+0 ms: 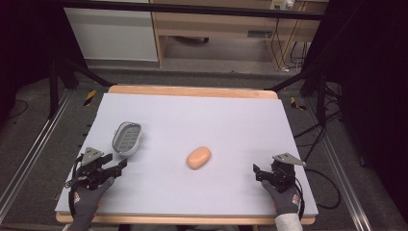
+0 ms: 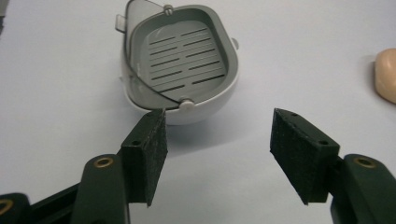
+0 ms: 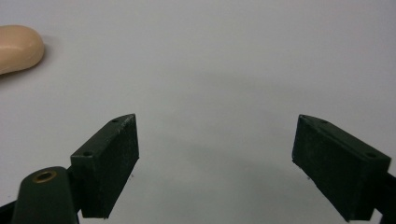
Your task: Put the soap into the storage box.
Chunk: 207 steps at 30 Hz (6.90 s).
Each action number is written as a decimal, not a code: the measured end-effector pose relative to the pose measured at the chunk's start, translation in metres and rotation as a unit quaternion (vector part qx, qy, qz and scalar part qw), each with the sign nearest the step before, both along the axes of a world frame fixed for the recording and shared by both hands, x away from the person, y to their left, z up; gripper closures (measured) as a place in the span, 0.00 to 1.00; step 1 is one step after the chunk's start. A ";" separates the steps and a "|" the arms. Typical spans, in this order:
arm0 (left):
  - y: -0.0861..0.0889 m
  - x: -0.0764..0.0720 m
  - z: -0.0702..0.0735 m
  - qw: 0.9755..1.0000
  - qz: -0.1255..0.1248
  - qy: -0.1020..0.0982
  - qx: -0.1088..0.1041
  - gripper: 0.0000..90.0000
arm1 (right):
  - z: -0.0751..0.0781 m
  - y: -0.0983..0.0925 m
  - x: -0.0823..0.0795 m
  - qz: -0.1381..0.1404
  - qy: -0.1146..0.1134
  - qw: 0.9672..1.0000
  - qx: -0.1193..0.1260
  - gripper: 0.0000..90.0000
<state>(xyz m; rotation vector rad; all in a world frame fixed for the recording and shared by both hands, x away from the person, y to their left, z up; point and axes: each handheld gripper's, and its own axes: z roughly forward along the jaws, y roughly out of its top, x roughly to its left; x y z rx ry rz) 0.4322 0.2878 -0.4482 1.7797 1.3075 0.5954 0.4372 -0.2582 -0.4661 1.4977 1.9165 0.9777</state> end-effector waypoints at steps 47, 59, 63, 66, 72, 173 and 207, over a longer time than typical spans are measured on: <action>-0.067 0.014 0.039 0.996 -0.087 -0.020 0.008 0.33 | 0.002 0.006 0.002 0.009 0.010 1.000 -0.008 0.15; -0.100 0.025 0.050 0.993 -0.116 -0.019 0.010 0.32 | 0.004 0.005 0.001 0.009 0.011 1.000 -0.001 0.14; -0.113 0.029 0.054 0.992 -0.125 -0.020 0.011 0.32 | 0.003 0.006 0.002 0.013 0.009 1.000 -0.004 0.14; -0.122 0.031 0.056 0.991 -0.131 -0.018 0.012 0.31 | 0.003 0.006 0.002 0.015 0.008 1.000 -0.004 0.14; -0.139 0.036 0.056 0.989 -0.144 -0.017 0.015 0.31 | 0.004 0.006 0.002 0.016 0.008 1.000 -0.001 0.14; -0.245 0.086 -0.021 0.961 -0.212 0.110 0.140 0.35 | 0.001 0.005 0.004 0.027 0.022 0.999 0.008 0.14; -0.188 0.063 0.028 0.977 -0.182 0.068 0.087 0.35 | 0.002 0.004 0.004 0.024 0.021 0.999 0.008 0.14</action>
